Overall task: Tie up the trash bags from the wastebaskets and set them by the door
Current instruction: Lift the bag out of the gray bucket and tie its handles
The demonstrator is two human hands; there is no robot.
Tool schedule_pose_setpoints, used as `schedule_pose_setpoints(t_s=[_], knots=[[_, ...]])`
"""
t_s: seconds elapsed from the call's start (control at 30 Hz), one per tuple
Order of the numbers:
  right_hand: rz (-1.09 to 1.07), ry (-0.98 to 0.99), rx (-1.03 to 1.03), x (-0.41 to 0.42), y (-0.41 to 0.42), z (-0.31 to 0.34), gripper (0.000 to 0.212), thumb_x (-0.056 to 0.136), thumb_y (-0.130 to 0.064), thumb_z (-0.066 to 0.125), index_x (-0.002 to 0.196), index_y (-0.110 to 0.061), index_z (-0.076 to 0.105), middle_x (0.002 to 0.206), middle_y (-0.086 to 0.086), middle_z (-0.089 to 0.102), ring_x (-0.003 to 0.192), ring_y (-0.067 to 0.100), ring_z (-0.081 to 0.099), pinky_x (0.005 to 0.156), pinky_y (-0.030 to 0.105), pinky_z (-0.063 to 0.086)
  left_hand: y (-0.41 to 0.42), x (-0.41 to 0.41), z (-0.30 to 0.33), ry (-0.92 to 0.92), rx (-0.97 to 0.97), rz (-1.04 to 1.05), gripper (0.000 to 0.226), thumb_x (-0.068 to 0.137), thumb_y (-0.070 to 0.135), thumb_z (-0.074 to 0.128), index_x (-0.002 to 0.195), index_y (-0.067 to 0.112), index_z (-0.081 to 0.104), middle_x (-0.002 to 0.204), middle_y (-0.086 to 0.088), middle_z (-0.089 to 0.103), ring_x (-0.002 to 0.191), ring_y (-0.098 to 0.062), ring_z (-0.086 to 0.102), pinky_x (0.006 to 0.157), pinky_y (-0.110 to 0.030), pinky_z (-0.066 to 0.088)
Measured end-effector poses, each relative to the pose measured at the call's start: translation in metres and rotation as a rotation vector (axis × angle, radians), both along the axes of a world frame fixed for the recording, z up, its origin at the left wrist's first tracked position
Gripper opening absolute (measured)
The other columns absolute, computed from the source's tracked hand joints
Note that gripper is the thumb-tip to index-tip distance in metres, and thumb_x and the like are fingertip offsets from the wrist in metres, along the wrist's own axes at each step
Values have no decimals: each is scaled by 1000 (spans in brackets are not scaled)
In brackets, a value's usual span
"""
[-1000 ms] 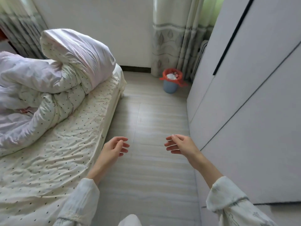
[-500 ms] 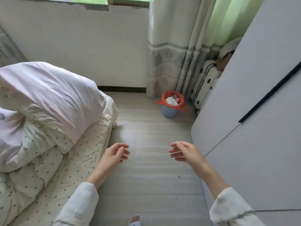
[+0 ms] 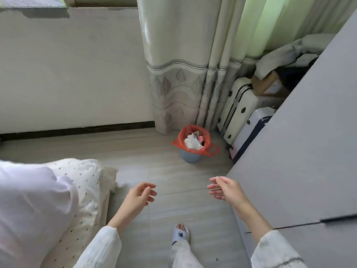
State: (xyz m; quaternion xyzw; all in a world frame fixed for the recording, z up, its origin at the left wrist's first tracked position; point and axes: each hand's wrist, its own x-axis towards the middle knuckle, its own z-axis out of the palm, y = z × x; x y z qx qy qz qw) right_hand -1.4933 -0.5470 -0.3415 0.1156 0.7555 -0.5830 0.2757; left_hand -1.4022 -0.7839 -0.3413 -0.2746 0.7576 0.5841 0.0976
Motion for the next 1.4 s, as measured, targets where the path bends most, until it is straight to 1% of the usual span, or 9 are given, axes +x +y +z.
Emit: schedule_pose_setpoints(t_s=[0.23,0.43,0.53,0.67,0.77,0.93,1.1,1.27,1.4], knots=[[-31,-79,79,-145,-22,-21,30,97,-14,36,109,4,57,89,16,61,65,17,56,59,22,41,-27,-156,-25,-58,-43,-117,22,95,6,37,104,8,58,92,-9,64,77,-21,57,65,-22,43],[-119,-126,185,-233,-28,-83,27,95,-11,40,107,3,59,90,16,61,68,20,55,58,23,41,-46,-255,-99,-135,-179,-265,27,92,5,42,115,6,57,111,-12,66,93,-23,61,76,-21,46],[-142,-152,259,-261,-31,-137,25,94,-12,43,107,0,60,86,12,62,67,19,55,58,25,41,-55,-301,-158,-160,-253,-369,33,92,10,42,123,14,53,121,-7,61,103,-27,62,61,-7,46],[-33,-133,435,-295,-30,-225,26,92,-14,48,112,-5,61,106,17,66,85,20,57,81,35,47,-58,-347,-247,-129,-367,-571,41,93,12,43,134,13,41,141,-5,46,129,-22,44,100,-21,32],[124,-117,563,-322,-29,-292,34,91,-16,50,124,-11,55,120,13,63,108,24,59,95,33,43,-59,-371,-313,-104,-388,-641,44,93,14,44,137,14,36,146,-3,39,132,-20,40,101,-19,27],[294,-5,709,-371,-21,-416,46,90,-17,50,135,-14,43,134,10,50,125,25,46,103,33,37,-70,-420,-431,-90,-438,-474,45,90,6,48,134,8,41,141,-12,44,130,-26,43,103,-27,31],[423,306,1046,-408,-7,-538,54,88,-37,52,138,-21,36,140,-2,41,130,20,36,102,37,32,-52,-453,-543,201,-559,-581,47,87,3,52,133,10,44,140,-9,44,128,-25,45,106,-32,35],[313,615,1145,-427,1,-629,65,75,-41,67,130,-12,47,133,6,50,127,25,43,98,44,33,-39,-482,-629,602,-826,-581,43,83,12,61,125,9,50,124,-15,52,107,-31,55,89,-36,45],[181,962,1174,-438,2,-664,36,69,-20,73,102,-8,65,108,11,65,105,30,61,92,39,32,-37,-503,-662,941,-1142,-493,33,86,35,55,114,17,52,114,-2,47,103,-24,46,85,-37,36]])
